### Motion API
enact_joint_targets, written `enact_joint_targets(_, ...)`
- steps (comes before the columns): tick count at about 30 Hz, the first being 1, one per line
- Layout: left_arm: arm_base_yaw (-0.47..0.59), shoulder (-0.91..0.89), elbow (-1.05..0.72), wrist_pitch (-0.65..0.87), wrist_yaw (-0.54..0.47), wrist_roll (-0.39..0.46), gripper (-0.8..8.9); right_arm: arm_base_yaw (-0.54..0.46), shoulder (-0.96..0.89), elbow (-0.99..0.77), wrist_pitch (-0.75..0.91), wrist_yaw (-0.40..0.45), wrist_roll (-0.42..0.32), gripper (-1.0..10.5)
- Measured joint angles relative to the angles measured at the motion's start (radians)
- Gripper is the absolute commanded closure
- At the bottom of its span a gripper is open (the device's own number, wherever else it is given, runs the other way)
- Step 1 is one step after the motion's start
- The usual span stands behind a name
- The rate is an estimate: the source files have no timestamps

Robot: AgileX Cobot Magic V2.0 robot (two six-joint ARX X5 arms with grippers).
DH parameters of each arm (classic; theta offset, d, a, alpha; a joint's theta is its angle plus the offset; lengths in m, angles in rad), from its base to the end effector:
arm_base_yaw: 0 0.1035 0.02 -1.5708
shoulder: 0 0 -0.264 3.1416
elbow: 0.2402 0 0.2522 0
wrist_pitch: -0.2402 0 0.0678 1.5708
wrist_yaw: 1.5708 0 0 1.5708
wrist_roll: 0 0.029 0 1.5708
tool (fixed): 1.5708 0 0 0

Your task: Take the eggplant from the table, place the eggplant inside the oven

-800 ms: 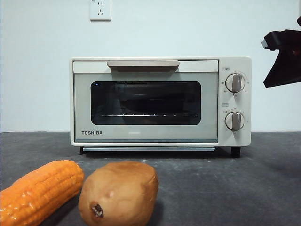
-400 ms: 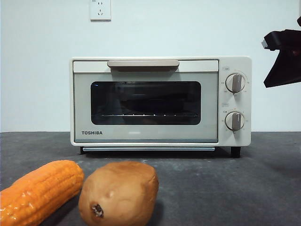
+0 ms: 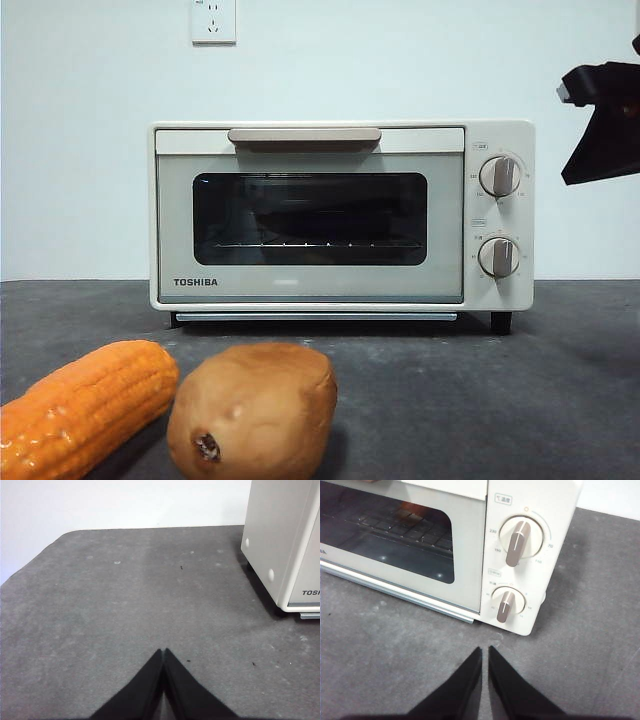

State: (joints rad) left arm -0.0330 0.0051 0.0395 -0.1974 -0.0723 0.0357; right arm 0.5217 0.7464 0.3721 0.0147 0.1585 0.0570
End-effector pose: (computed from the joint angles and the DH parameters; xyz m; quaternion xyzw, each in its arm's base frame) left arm 0.0942 -0.0010 0.1575 0.0221 0.0816 0.0181 0.9963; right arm 0.1465 0.0790 0.2151 -0.0321 0.1736 0.1728 0.9690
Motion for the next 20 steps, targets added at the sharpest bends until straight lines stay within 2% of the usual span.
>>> enact_joint_targets(6,0.0,0.0,0.0,0.0,0.0,0.0,8.09,-0.005,-0.212,0.0,-0.033,0.028,-0.011,9.4)
enact_joint_targets(9,0.0,0.0,0.0,0.0,0.0,0.0,8.09,-0.037,-0.365,0.0,-0.032,0.028,-0.045,9.4)
enact_joint_targets(14,0.0,0.0,0.0,0.0,0.0,0.0,8.09,-0.198,-0.588,0.0,-0.025,0.029,-0.095,9.4)
enact_joint_targets(17,0.0,0.0,0.0,0.0,0.0,0.0,8.09,-0.313,-0.644,-0.012,-0.023,0.021,-0.097,9.4)
enact_joint_targets(20,0.0,0.0,0.0,0.0,0.0,0.0,8.09,-0.415,-0.668,-0.064,-0.026,-0.021,-0.085,9.4)
